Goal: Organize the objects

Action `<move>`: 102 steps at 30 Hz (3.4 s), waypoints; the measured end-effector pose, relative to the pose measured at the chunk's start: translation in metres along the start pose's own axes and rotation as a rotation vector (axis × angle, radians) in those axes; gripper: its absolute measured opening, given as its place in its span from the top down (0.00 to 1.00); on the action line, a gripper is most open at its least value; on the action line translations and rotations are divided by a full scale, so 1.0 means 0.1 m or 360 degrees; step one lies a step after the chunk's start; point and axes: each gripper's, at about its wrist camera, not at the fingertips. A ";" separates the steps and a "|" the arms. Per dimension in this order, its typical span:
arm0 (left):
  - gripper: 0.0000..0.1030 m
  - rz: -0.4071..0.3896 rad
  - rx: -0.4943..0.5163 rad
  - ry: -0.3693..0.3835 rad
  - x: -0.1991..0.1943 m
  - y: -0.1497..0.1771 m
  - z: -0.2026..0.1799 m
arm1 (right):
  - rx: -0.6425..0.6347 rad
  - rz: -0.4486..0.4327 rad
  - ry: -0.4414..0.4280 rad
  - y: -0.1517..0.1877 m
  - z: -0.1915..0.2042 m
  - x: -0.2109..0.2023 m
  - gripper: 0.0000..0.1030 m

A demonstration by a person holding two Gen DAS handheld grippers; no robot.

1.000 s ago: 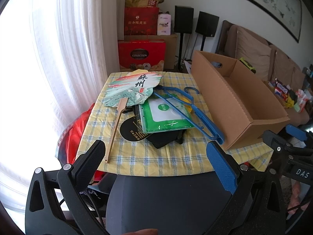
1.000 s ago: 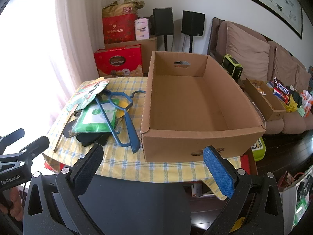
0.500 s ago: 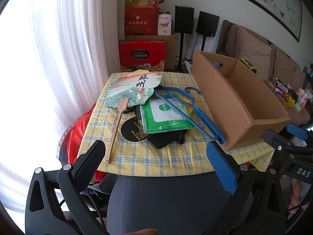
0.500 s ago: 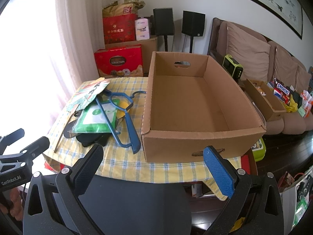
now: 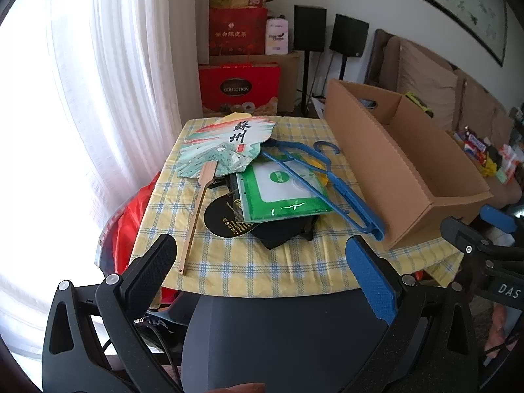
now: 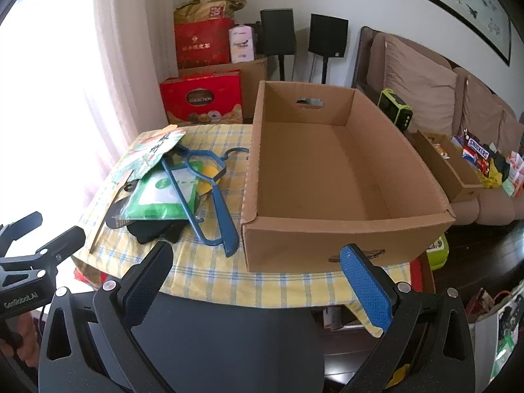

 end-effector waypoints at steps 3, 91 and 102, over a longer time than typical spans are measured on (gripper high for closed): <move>0.00 0.0015 -0.0010 0.0020 0.05 -0.02 0.03 | -0.0036 0.0011 -0.0047 0.01 0.02 0.07 0.00; 0.92 0.0521 -0.0274 0.0727 0.83 0.34 0.40 | -0.0030 0.0464 -0.0557 0.05 0.78 1.23 0.48; 0.89 0.0425 -0.0123 0.0732 0.81 0.32 0.25 | -0.0020 0.0393 -0.0625 0.01 0.74 1.20 0.77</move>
Point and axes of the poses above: each gripper's, at about its wrist camera, not at the fingertips, and x roughly the way its jaws point, z to its left, y to its underside, and after that the axes turned 3 degrees about y, right-handed
